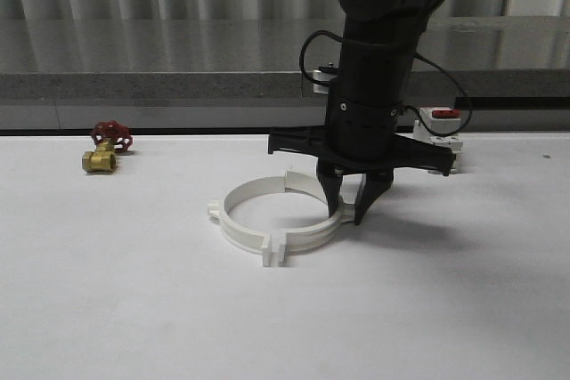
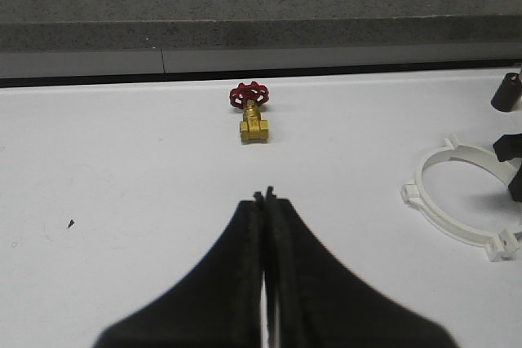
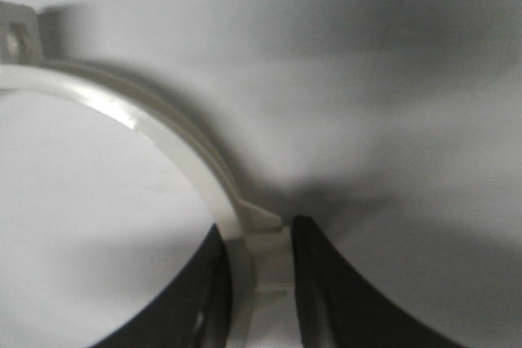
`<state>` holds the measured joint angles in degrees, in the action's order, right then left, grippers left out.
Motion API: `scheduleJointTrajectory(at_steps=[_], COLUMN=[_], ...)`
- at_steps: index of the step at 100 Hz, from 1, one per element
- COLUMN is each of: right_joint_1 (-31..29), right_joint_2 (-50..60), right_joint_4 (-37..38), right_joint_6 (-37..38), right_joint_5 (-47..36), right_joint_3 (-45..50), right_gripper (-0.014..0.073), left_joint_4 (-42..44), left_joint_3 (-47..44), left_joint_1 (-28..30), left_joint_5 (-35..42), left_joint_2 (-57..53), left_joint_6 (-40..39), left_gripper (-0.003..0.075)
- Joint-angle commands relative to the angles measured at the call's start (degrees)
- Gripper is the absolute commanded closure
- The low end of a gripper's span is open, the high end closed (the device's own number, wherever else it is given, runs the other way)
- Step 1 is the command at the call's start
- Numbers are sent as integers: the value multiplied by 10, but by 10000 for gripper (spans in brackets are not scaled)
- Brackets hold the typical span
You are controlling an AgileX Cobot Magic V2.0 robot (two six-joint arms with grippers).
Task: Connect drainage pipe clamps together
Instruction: 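Press the halves together into a ring and open the right gripper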
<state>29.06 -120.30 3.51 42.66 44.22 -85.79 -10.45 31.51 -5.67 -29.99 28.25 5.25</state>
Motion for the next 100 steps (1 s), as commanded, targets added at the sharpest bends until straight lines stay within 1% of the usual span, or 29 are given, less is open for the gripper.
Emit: scheduleJointTrajectory(at_steps=[1, 21, 28, 35, 47, 54, 59, 73, 84, 100], right_joint_1=[4, 4, 4, 4, 4, 4, 4, 4, 4, 4], right_joint_2=[17, 17, 17, 17, 17, 17, 17, 17, 19, 42], right_joint_4=[-8, -20, -23, -23, -23, -23, -23, -23, -22, 17], right_joint_6=[6, 6, 6, 6, 6, 6, 6, 2, -27, -56], right_joint_5=[-4, -10, -13, -15, -18, -19, -19, -13, 7, 46], right_joint_3=[-10, -10, -10, -10, -10, -10, -10, -17, -42, -79], right_gripper=[565, 561, 531, 455, 267, 188, 158, 154, 154, 154], left_joint_4=[-5, -5, -5, -5, -5, -5, -5, -5, -5, -5], left_joint_3=[15, 15, 15, 15, 15, 15, 15, 15, 15, 15], left_joint_1=[1, 1, 1, 1, 1, 1, 1, 1, 1, 1], left_joint_5=[45, 45, 45, 45, 45, 45, 45, 45, 45, 45], left_joint_2=[3, 3, 3, 3, 3, 3, 3, 3, 3, 3], left_joint_6=[1, 1, 1, 1, 1, 1, 1, 1, 1, 1], left_gripper=[740, 740, 740, 740, 740, 740, 740, 740, 740, 740])
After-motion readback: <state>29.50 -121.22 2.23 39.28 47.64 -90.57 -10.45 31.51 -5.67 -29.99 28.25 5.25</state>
